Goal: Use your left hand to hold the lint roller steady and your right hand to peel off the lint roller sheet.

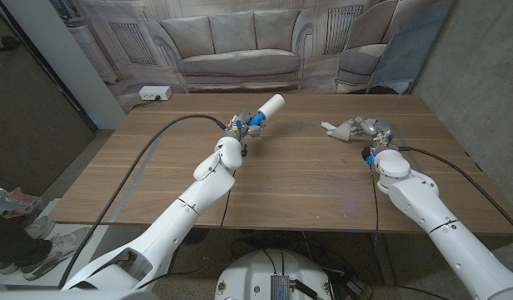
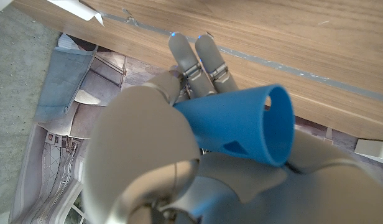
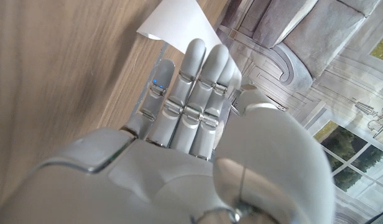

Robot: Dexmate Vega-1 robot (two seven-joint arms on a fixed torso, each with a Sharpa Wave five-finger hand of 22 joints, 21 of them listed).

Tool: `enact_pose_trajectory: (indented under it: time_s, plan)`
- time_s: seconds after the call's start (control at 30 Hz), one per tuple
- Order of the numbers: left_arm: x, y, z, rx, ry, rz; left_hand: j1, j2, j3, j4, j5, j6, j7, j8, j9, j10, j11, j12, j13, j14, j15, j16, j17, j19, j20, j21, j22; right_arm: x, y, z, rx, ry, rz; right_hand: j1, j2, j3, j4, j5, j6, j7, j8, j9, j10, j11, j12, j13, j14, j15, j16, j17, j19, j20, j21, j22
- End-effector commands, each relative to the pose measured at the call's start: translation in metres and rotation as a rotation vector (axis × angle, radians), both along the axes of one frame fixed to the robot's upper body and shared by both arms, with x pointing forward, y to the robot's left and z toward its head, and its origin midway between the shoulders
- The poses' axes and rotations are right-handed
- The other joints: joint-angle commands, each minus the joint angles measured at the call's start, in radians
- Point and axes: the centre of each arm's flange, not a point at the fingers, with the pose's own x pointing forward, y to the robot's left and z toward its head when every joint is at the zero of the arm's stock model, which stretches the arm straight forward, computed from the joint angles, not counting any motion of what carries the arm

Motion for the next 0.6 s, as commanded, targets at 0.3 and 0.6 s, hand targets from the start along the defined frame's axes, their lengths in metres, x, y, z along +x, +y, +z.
enact_pose_trajectory:
  time_s: [0.3,0.6]
  plan:
    - [-0.004,0.017,-0.001,0.018,-0.008,-0.034,-0.006,0.0,0.013,-0.001,0.0,0.005,0.0,-0.005,0.006,0.063,-0.049,0.001,0.005,0.011,0.002,-0.007,0.007,-0.009,-0.058,0.009,0.0,-0.015,0.017,0.003,0.044,-0.07,-0.01,-0.262,-0.049,-0.152,0.097,-0.008,-0.031,0.023,-0.02,0.005,-0.032,0.044,-0.016,-0.006,-0.024,0.034,0.015,-0.039,-0.035,0.035,0.021,-0.012]
    - [-0.005,0.024,-0.005,0.033,0.0,-0.055,-0.006,0.0,0.016,-0.001,0.0,0.007,-0.002,-0.006,0.007,0.065,-0.054,0.0,0.006,0.011,0.002,-0.009,0.005,-0.011,-0.058,0.013,0.0,-0.026,0.019,0.003,0.055,-0.079,-0.035,-0.255,-0.041,-0.153,0.089,0.0,-0.035,0.024,-0.02,0.01,-0.031,0.046,-0.016,-0.01,-0.026,0.032,0.021,-0.043,-0.037,0.038,0.025,-0.014]
